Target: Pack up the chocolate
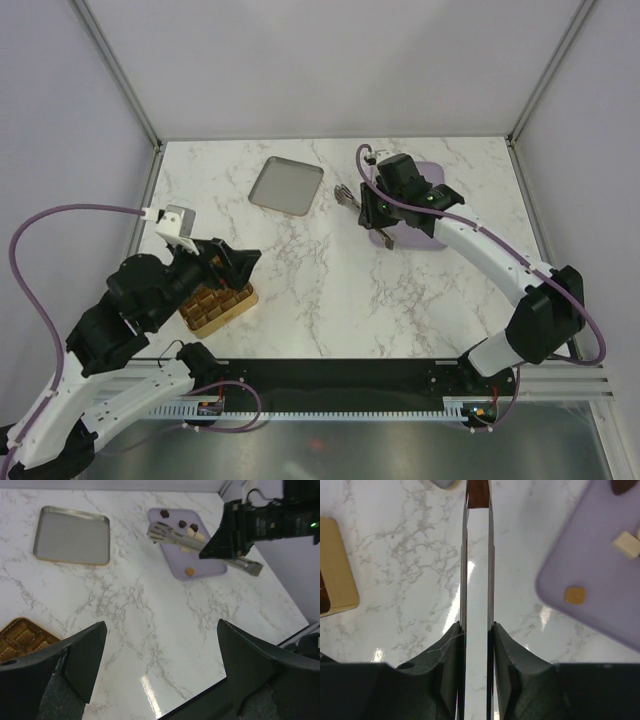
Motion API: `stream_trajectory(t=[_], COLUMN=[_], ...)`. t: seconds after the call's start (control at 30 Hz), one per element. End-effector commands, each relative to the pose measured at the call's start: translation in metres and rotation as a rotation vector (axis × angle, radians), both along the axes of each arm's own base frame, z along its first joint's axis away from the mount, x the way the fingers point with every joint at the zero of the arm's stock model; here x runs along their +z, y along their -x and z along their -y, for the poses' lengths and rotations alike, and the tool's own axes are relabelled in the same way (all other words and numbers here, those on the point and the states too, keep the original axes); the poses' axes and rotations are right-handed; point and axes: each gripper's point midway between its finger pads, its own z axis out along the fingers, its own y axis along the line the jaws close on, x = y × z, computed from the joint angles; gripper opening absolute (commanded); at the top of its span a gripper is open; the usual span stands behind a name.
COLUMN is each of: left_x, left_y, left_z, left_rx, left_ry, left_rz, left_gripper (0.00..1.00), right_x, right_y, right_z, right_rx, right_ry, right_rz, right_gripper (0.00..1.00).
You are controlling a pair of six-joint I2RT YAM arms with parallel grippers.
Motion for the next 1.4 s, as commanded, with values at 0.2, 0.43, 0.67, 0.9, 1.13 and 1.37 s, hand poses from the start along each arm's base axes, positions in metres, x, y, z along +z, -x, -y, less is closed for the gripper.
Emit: stream_trajectory(t=[0.2, 0.43, 0.67, 0.9, 1.13, 1.37], left_x=[0.114, 0.166, 0.182, 0.175, 0.172, 0.172], left_y=[0.011, 0.021, 0.024, 0.022, 0.022, 0.023], left_z=[-0.010, -0.030, -0.038, -0.038, -0.040, -0.042], left_rx=[-0.001, 0.046, 0.056, 0.059, 0.066, 0.066], left_ry=[0.183, 0.284, 0.291, 0.257, 0.242, 0.243], left_rz=[0.169, 0.260, 0.303, 0.306, 0.311, 0.317], left_gripper=[1.00, 1.00, 1.00, 1.00, 1.00, 1.00], right_x=[0.047, 0.039, 0.034, 0.008, -0.016, -0.037], right_y=[0.028, 0.058, 0.081, 0.110, 0.131, 0.126], right_z=[-0.169, -0.254, -0.313, -0.354, -0.374, -0.375], right_rx=[0.348, 0.519, 0.625, 0.688, 0.728, 0.699], right_ry=[-0.260, -0.445, -0.480, -0.468, -0.427, -0.363], right_rz=[0.102, 0.058, 0.040, 0.009, 0.000, 0.018], right_gripper=[0.27, 0.27, 0.27, 0.28, 0.29, 0.34])
